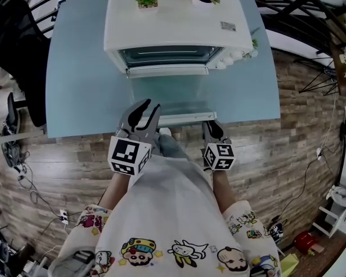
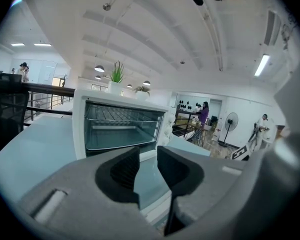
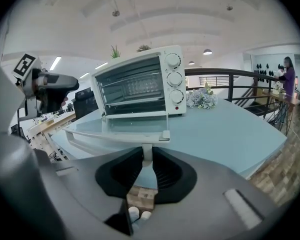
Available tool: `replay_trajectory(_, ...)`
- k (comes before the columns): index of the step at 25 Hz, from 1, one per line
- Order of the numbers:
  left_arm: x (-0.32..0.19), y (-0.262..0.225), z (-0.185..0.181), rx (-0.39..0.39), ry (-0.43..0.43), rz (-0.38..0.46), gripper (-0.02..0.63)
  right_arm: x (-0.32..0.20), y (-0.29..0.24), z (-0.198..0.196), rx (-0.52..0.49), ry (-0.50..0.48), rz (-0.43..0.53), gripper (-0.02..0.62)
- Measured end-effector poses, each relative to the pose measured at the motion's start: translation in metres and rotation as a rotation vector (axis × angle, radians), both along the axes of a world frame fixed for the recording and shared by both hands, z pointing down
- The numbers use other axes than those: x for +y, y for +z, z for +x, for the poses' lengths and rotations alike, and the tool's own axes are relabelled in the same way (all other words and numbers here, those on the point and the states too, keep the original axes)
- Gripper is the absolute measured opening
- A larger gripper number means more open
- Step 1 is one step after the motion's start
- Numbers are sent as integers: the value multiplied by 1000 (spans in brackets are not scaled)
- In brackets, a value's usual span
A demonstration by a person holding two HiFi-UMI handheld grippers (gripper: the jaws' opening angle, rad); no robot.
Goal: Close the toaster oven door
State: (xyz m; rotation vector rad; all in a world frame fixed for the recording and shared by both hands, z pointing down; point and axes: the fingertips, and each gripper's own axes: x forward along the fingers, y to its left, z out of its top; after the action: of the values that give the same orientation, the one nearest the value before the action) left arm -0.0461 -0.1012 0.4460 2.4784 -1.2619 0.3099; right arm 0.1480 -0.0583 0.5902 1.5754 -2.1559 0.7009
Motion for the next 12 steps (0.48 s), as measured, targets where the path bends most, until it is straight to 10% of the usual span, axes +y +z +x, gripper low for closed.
replay_trajectory(12, -1, -24, -22, 11, -48, 45, 103, -11, -49, 0, 14, 1, 48, 81)
